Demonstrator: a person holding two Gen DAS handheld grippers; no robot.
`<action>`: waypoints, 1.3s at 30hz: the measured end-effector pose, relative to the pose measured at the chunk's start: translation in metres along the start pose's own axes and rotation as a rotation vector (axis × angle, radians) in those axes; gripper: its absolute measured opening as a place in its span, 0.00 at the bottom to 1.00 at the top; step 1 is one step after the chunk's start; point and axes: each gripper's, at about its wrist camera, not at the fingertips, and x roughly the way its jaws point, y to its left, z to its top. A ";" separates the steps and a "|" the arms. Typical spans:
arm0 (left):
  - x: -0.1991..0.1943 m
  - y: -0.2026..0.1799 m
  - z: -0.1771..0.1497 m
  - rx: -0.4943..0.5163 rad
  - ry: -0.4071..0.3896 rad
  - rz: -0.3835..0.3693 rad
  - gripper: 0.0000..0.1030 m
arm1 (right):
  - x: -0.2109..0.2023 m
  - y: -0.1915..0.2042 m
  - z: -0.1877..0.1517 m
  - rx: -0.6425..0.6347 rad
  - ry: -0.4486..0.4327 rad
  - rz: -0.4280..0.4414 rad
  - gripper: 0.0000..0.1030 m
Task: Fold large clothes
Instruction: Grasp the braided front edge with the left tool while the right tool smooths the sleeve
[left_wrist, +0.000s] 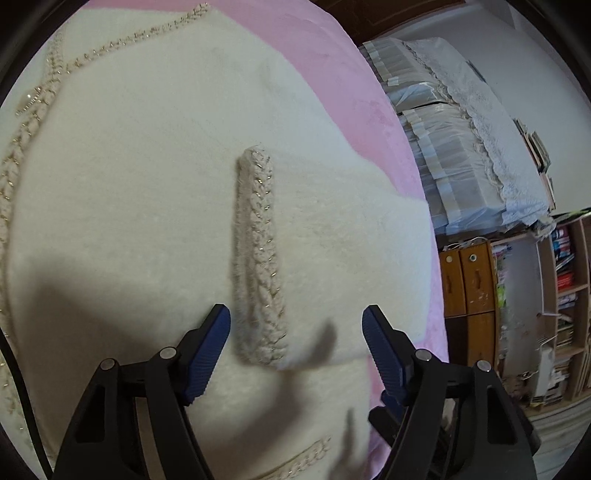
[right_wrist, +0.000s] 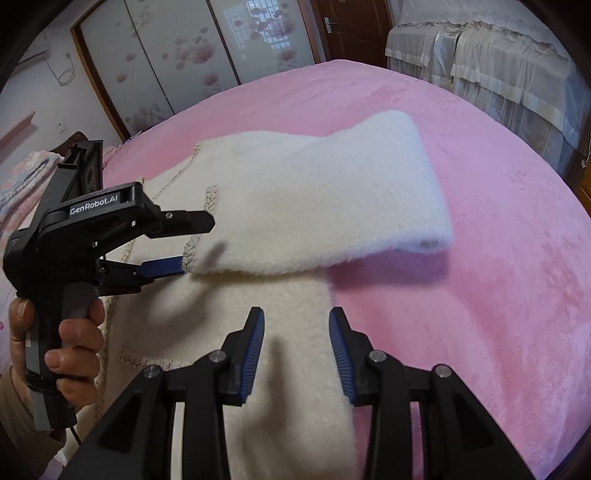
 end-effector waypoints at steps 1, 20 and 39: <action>0.003 -0.004 0.003 -0.004 0.008 -0.006 0.66 | 0.000 -0.002 0.000 0.007 0.001 0.004 0.36; -0.079 -0.220 0.053 0.473 -0.252 0.263 0.21 | 0.025 -0.040 0.011 0.158 0.040 -0.019 0.42; -0.222 -0.142 0.091 0.422 -0.460 0.482 0.21 | 0.069 -0.002 0.085 0.012 -0.034 -0.137 0.09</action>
